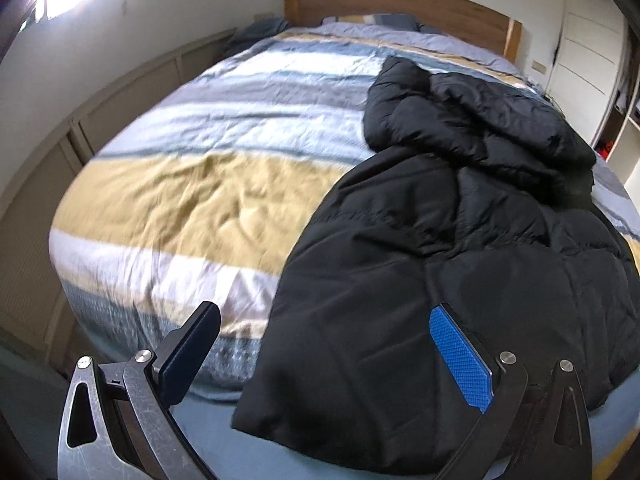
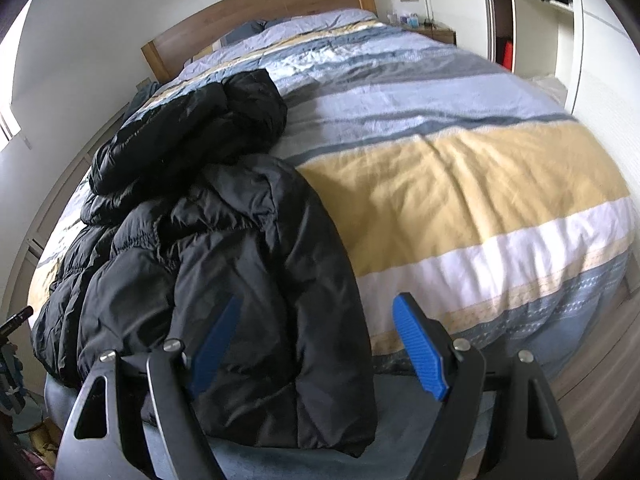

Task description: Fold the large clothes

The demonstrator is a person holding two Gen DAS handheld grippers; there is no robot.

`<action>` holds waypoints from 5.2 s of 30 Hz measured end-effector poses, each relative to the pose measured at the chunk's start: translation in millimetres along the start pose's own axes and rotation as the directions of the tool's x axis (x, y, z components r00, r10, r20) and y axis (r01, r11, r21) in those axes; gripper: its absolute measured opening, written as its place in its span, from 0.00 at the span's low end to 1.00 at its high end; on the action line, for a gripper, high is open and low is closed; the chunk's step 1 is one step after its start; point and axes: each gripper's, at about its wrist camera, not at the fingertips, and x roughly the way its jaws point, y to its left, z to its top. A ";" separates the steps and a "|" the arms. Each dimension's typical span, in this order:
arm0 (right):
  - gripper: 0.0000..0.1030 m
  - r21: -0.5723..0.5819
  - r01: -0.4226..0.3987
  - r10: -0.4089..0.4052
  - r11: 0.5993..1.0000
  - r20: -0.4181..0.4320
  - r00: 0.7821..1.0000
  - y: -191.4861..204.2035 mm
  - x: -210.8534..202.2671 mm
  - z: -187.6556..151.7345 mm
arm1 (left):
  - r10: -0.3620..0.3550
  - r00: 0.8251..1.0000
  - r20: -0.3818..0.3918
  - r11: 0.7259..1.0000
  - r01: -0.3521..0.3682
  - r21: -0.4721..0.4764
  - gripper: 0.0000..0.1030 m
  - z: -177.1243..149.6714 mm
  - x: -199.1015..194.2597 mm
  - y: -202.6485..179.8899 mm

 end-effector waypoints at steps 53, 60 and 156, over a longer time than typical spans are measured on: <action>0.34 0.288 -0.422 0.476 0.860 -0.152 0.866 -15.3 61.4 -45.8 | -0.729 0.683 -0.052 0.600 0.601 -0.528 0.45 -45.6 57.2 48.0; 0.18 0.211 -0.441 0.471 0.873 -0.123 0.874 6.6 56.0 -30.9 | -0.726 0.687 -0.027 0.623 0.641 -0.447 0.20 -23.8 37.5 29.6; 0.72 -0.105 -0.189 0.199 0.976 0.094 0.975 258.3 297.0 395.0 | -0.377 0.926 0.008 0.926 0.377 0.021 0.90 421.1 239.5 -238.1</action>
